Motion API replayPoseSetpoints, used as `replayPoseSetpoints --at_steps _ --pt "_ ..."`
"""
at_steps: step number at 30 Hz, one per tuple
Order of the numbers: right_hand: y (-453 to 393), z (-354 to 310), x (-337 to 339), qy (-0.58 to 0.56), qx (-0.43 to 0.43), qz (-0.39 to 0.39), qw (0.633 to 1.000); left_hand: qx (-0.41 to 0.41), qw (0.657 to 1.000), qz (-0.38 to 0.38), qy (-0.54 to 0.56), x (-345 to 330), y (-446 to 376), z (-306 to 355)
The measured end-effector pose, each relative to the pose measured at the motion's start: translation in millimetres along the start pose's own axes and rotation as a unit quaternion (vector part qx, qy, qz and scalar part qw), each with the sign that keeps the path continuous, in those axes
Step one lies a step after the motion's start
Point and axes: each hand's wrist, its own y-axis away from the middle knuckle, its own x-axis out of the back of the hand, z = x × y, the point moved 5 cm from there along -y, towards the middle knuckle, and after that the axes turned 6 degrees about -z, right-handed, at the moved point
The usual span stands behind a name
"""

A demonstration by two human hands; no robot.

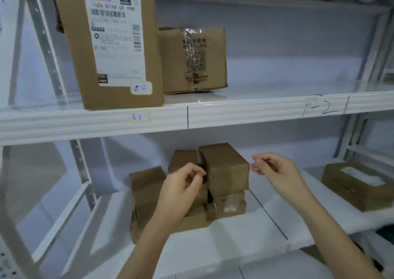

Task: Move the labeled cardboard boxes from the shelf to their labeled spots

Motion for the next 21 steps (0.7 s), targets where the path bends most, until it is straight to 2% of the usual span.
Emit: replayPoseSetpoints --at_steps 4,9,15,21 --pt "14.2 73.0 44.9 0.021 -0.090 -0.020 0.995 0.035 0.997 -0.050 -0.042 -92.9 -13.5 1.1" --pt "48.5 165.9 130.2 0.017 -0.207 -0.021 0.978 0.057 0.988 -0.143 -0.033 -219.4 -27.4 13.1" --pt "81.0 232.9 231.8 0.019 -0.274 0.029 0.961 0.072 0.984 -0.156 0.039 -333.6 -32.0 41.5" --pt "83.0 281.6 292.4 0.000 -0.318 0.072 0.945 0.110 0.969 -0.213 0.059 -416.9 -42.4 54.7"
